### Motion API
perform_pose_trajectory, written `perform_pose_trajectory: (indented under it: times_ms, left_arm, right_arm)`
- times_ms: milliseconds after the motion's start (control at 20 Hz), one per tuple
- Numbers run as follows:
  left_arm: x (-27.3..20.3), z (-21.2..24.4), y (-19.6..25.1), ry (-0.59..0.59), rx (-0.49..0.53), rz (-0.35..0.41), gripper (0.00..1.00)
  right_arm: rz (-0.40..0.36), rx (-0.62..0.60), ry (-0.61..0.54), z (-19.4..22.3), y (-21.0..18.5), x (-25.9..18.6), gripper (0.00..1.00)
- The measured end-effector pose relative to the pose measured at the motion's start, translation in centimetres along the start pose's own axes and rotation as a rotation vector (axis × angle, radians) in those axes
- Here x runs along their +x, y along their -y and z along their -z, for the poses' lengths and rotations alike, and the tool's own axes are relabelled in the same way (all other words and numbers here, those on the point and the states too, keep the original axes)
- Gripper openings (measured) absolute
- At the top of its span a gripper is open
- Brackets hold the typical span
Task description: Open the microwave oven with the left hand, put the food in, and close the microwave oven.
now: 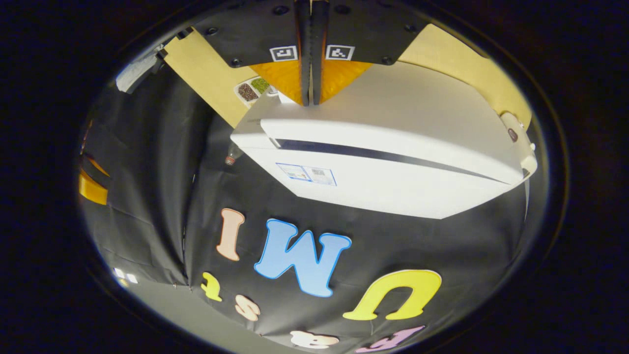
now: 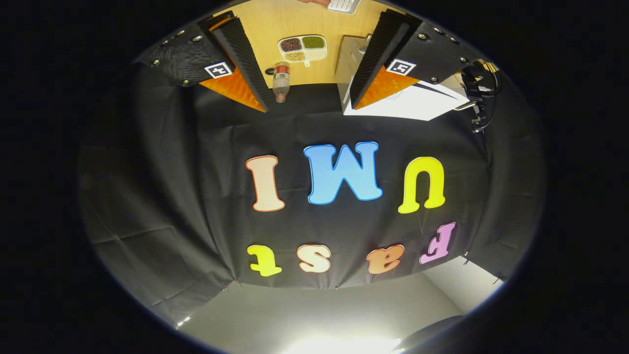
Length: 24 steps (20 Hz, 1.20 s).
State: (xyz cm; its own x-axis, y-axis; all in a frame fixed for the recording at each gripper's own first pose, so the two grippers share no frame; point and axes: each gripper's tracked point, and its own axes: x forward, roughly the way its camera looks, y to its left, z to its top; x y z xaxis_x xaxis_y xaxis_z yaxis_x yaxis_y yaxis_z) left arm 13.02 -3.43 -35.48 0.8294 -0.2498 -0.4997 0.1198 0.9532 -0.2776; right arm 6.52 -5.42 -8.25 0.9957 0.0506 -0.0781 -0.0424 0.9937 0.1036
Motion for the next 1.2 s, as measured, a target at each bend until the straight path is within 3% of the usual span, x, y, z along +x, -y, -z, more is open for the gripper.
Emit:
perform_pose_trajectory:
  times_ms: [100, 250, 750, 950, 1200]
  left_arm:
    - [0.4, 0.5, 0.2, -0.015, -0.032, 0.021, 0.11]
    - [0.8, 1.1, -0.3, -0.02, -0.046, 0.007, 0.07]
    - [0.7, 0.9, -0.4, -0.01, 0.045, -0.024, 0.07]
    - [0.8, 0.6, -0.1, -0.011, 0.019, -0.014, 0.06]
    - [0.8, -1.4, 0.1, 0.042, 0.075, -0.042, 0.1]
  right_arm:
    - [0.002, -0.001, 0.0, -0.1, 0.5, 0.0, 0.98]
    - [0.014, -0.002, 0.008, -0.4, 1.2, 0.2, 0.98]
    - [-0.027, -0.007, 0.002, 0.2, -0.1, 1.2, 0.98]
    - [-0.037, -0.009, -0.01, 0.7, -0.2, 1.1, 0.98]
    - [-0.05, -0.006, -0.015, 1.3, -0.1, 1.3, 0.98]
